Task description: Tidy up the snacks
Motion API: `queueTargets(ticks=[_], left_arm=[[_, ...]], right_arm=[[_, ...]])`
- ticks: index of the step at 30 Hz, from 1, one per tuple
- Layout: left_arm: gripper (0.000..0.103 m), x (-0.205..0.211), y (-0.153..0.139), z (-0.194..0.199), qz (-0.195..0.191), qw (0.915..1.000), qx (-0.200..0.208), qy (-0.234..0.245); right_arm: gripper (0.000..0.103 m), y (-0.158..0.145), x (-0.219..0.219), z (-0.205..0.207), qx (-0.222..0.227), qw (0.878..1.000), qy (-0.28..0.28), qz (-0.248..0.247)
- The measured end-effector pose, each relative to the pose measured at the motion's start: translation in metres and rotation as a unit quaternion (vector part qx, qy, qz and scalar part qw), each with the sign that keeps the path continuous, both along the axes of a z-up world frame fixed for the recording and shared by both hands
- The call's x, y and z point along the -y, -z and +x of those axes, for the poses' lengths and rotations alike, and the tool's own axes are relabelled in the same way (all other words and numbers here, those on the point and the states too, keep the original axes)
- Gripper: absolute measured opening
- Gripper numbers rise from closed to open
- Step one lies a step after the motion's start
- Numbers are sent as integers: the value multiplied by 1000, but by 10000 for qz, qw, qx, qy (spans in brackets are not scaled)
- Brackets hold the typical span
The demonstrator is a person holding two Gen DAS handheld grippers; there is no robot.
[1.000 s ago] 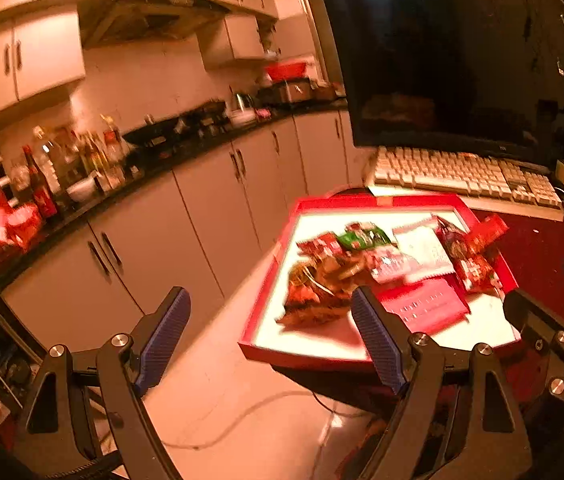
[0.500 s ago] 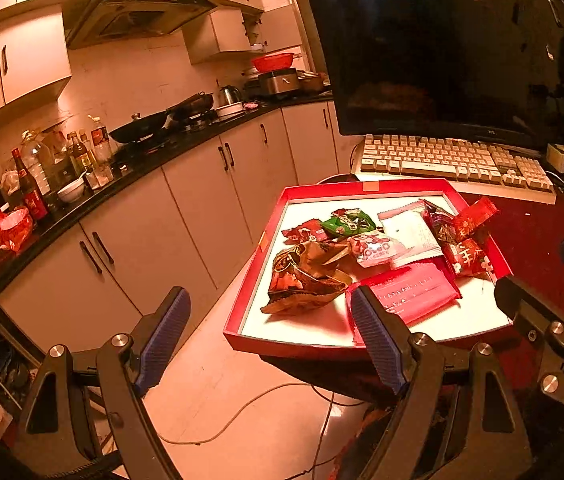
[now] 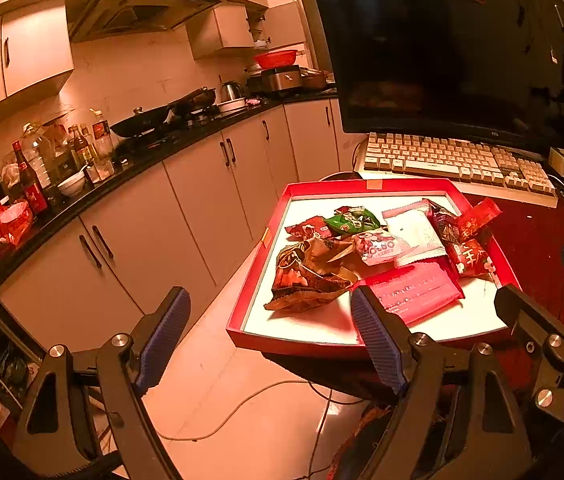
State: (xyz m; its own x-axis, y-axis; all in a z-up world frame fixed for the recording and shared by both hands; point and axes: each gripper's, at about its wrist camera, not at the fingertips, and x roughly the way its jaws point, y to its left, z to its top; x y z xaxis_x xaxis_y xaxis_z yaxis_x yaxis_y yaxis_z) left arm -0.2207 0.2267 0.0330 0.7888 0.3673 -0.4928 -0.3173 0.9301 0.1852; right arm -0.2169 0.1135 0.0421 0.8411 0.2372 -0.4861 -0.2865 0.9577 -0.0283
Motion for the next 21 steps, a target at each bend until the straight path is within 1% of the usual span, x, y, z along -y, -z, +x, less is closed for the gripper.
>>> queueTargets(ticks=[21], left_arm=[[83, -2, 2, 1, -24, 10000, -30, -15]], right_arm=[[86, 1, -3, -2, 0, 10000, -6, -24]])
